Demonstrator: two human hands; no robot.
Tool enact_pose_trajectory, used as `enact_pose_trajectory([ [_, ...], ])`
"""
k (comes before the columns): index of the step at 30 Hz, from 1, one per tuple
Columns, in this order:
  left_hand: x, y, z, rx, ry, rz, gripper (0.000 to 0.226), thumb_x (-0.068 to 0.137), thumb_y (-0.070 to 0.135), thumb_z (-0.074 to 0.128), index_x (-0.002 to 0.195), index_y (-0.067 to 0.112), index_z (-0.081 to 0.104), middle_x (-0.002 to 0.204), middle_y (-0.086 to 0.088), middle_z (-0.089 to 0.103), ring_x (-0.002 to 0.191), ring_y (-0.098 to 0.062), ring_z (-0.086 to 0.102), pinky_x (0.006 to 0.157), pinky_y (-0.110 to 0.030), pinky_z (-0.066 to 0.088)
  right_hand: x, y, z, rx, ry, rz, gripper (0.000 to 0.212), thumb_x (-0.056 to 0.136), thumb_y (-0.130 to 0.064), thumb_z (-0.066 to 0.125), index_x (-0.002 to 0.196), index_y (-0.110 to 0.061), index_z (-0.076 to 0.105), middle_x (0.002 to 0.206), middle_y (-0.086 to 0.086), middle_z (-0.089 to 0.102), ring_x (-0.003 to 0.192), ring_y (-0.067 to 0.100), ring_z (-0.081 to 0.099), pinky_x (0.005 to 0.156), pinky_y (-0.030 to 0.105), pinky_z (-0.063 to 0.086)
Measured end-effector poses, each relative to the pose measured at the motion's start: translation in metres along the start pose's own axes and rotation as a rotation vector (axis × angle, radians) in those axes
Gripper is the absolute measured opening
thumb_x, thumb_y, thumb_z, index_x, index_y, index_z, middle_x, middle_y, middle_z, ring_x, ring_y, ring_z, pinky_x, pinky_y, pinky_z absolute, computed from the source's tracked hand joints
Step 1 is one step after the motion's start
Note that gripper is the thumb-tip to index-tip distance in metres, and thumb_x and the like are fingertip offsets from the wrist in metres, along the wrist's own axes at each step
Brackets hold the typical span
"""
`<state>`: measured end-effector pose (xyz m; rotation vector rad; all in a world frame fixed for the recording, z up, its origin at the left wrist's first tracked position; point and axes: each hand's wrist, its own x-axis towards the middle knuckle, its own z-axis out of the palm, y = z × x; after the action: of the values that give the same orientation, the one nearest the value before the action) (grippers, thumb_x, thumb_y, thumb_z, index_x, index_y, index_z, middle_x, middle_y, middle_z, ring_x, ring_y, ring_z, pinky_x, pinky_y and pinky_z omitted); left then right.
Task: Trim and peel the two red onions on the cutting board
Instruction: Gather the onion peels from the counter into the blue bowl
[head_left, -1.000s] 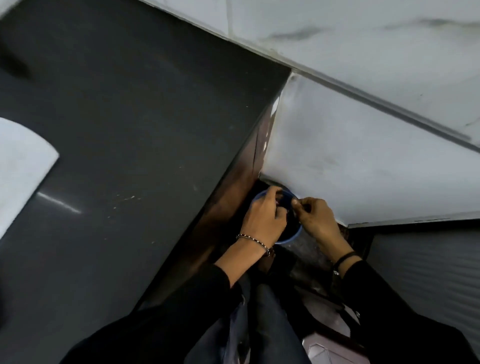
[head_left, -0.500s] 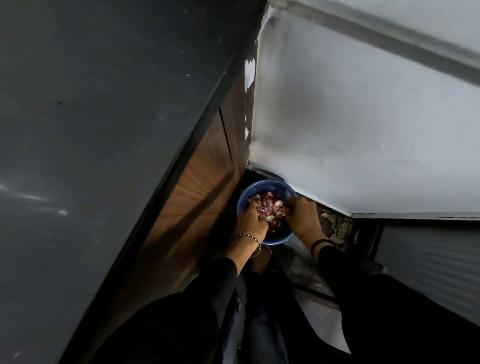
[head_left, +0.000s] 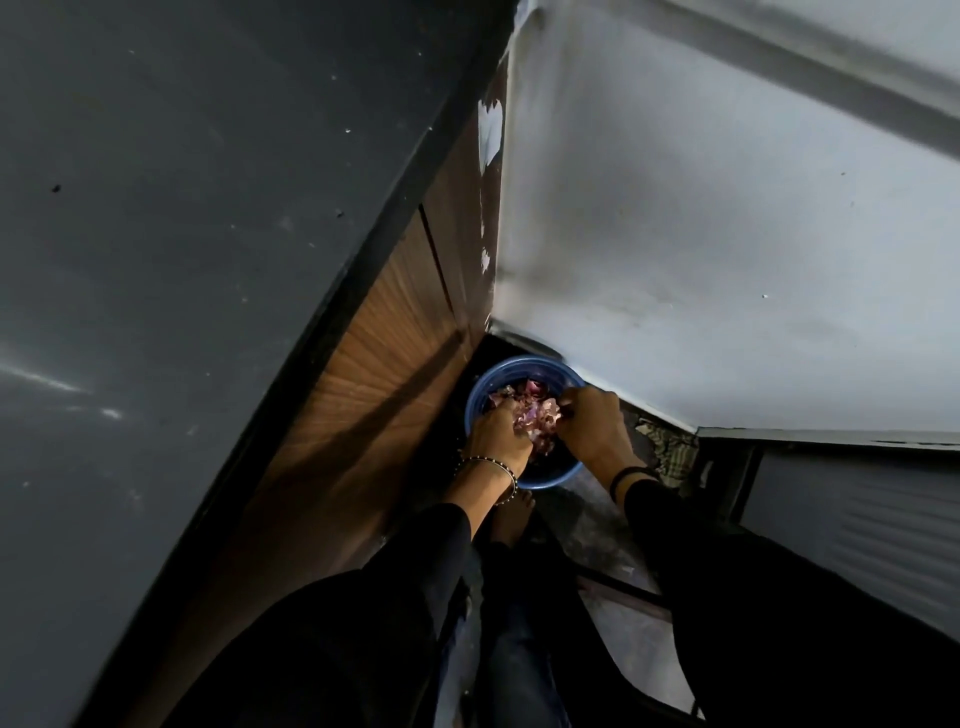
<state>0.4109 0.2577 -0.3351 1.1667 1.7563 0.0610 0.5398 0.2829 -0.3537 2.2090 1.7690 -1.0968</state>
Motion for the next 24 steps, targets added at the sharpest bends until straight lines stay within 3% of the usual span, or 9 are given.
enact_pose_trajectory([
  [2,0.000,0.000,0.000,-0.010,-0.001,-0.003,0.040,0.095,0.005,0.052,0.135,0.004,0.053,0.132,-0.020,0.060,0.123,-0.033,0.056,0.104,-0.038,0.043,0.001,-0.001,-0.001,0.000,-0.011,-0.004,0.027,0.084,0.002,0.056,0.103,-0.001,0.074,0.104,0.017,0.074,0.101,0.035,0.068,0.083,0.039,0.053],
  [6,0.001,-0.001,0.003,-0.048,0.022,-0.007,0.035,0.093,0.005,0.054,0.128,0.004,0.059,0.128,-0.018,0.062,0.121,-0.033,0.057,0.103,-0.040,0.045,0.000,0.000,0.003,0.013,0.011,-0.004,0.025,0.085,0.002,0.054,0.099,-0.001,0.074,0.101,0.020,0.073,0.096,0.038,0.067,0.074,0.036,0.049],
  [12,0.007,-0.004,0.004,-0.134,0.111,0.005,0.024,0.084,-0.002,0.063,0.106,0.002,0.069,0.109,-0.014,0.072,0.105,-0.029,0.066,0.095,-0.039,0.051,-0.002,-0.006,0.002,0.033,0.073,-0.056,0.021,0.082,0.000,0.059,0.097,-0.004,0.074,0.104,0.021,0.072,0.100,0.040,0.066,0.076,0.036,0.049],
  [15,0.013,-0.007,0.004,-0.217,0.125,-0.034,0.020,0.086,0.006,0.069,0.105,0.003,0.069,0.106,-0.015,0.072,0.097,-0.029,0.069,0.089,-0.043,0.056,-0.004,-0.010,0.000,0.058,0.093,-0.072,0.017,0.085,0.001,0.058,0.095,0.000,0.072,0.100,0.023,0.072,0.096,0.040,0.067,0.073,0.036,0.047],
  [18,0.013,-0.006,0.001,-0.227,0.122,-0.051,0.023,0.087,0.011,0.069,0.108,0.005,0.067,0.108,-0.017,0.071,0.097,-0.032,0.069,0.087,-0.045,0.057,-0.007,-0.013,-0.002,0.035,0.042,-0.111,0.029,0.080,0.005,0.054,0.101,-0.002,0.072,0.106,0.020,0.072,0.101,0.038,0.067,0.082,0.041,0.055],
  [24,-0.010,-0.001,-0.015,-0.180,0.123,-0.045,0.023,0.086,0.013,0.069,0.107,0.008,0.067,0.110,-0.013,0.071,0.105,-0.030,0.066,0.092,-0.042,0.053,-0.031,-0.027,-0.011,0.059,0.061,-0.065,0.022,0.095,-0.017,0.059,0.113,-0.012,0.069,0.112,0.014,0.071,0.107,0.036,0.064,0.081,0.039,0.051],
])
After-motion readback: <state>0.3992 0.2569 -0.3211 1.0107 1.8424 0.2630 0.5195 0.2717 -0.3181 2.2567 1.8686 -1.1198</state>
